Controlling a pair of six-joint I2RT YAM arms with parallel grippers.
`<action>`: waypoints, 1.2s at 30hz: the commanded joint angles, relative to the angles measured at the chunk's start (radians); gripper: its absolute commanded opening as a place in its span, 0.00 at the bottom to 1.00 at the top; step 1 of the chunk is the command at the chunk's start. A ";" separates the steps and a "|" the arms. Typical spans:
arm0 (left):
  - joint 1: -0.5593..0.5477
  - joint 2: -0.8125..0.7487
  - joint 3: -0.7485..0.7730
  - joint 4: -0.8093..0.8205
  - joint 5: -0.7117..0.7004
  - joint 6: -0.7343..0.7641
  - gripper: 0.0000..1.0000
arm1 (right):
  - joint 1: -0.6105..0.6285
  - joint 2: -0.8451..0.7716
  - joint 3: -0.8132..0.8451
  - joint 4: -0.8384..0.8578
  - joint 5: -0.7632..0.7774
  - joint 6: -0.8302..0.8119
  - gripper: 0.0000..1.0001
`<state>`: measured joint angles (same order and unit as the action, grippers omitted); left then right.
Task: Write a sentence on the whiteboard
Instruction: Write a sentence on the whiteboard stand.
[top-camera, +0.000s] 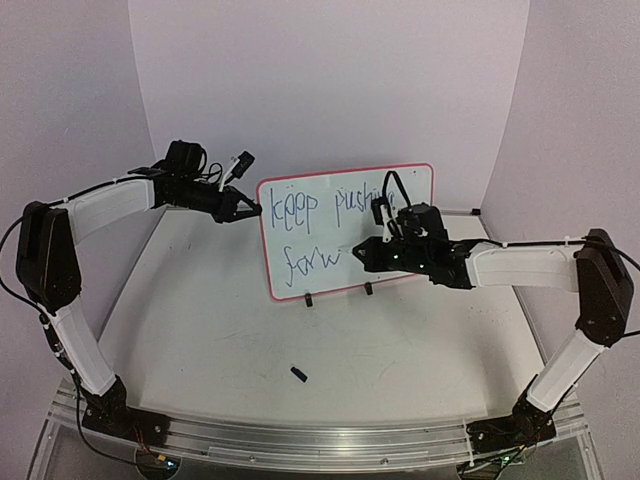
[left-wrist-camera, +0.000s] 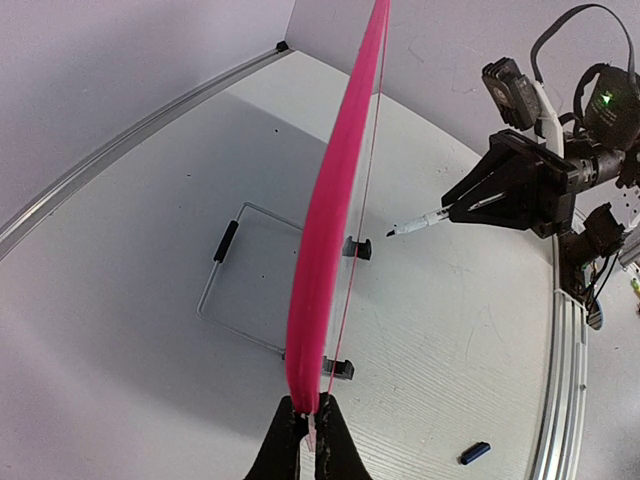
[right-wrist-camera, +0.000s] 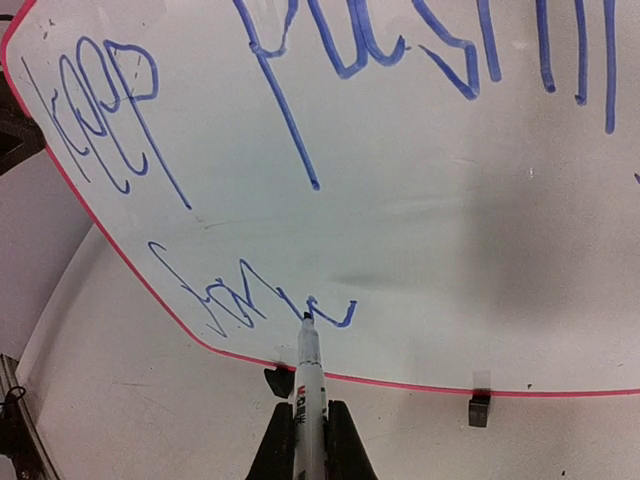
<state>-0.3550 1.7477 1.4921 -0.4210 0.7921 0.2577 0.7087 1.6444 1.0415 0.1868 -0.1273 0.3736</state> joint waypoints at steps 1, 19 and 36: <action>-0.020 0.000 0.008 -0.080 -0.016 0.019 0.00 | -0.040 -0.022 -0.029 0.020 -0.063 -0.010 0.00; -0.020 0.003 0.008 -0.082 -0.016 0.019 0.00 | -0.079 0.057 0.022 0.039 -0.063 0.011 0.00; -0.019 0.004 0.008 -0.081 -0.017 0.019 0.00 | -0.098 0.074 0.046 0.062 -0.042 0.022 0.00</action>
<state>-0.3550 1.7477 1.4921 -0.4210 0.7914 0.2581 0.6199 1.7027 1.0419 0.2104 -0.1787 0.3943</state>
